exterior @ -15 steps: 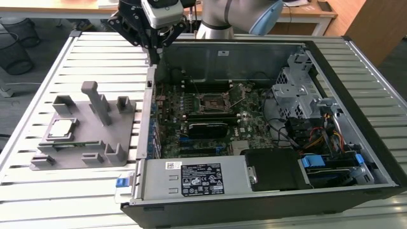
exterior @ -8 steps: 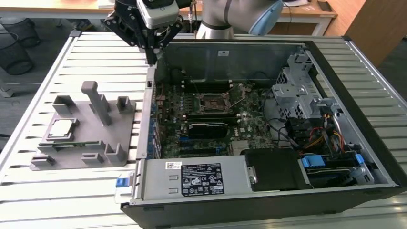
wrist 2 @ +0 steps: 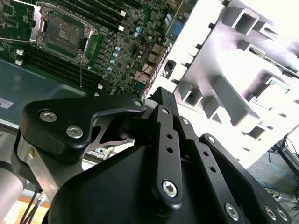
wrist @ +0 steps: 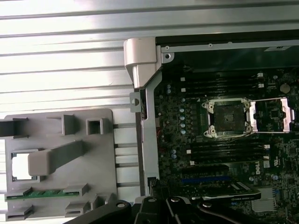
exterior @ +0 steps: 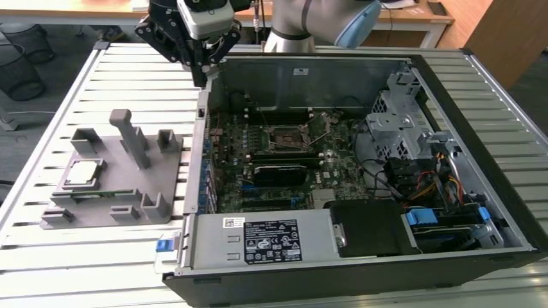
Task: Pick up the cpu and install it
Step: 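Reach for the cpu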
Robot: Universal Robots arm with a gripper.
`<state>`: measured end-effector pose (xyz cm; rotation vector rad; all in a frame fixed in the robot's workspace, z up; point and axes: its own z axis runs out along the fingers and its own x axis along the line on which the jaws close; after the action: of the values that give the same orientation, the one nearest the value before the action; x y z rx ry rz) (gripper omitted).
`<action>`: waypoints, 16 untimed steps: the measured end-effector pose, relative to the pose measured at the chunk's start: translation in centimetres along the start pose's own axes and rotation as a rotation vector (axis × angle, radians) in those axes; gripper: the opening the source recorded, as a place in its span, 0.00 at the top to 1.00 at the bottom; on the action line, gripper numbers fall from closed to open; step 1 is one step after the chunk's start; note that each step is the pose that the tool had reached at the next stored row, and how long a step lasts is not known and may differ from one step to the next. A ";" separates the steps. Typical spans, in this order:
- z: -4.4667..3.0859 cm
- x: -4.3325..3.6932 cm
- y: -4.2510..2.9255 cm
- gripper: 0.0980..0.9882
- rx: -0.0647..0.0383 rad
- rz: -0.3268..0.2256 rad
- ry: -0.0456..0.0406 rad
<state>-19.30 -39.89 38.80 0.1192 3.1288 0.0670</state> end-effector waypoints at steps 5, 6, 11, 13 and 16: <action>0.03 0.41 -0.03 0.99 0.000 0.000 0.0005; 0.03 0.49 -0.04 0.99 0.000 0.000 0.0006; 0.06 0.90 -0.07 0.99 0.000 0.000 0.0011; 0.07 1.07 -0.09 0.99 0.000 0.000 0.0014; 0.09 1.39 -0.11 0.99 0.000 0.000 0.0015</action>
<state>-20.69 -39.89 38.70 0.1194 3.1303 0.0670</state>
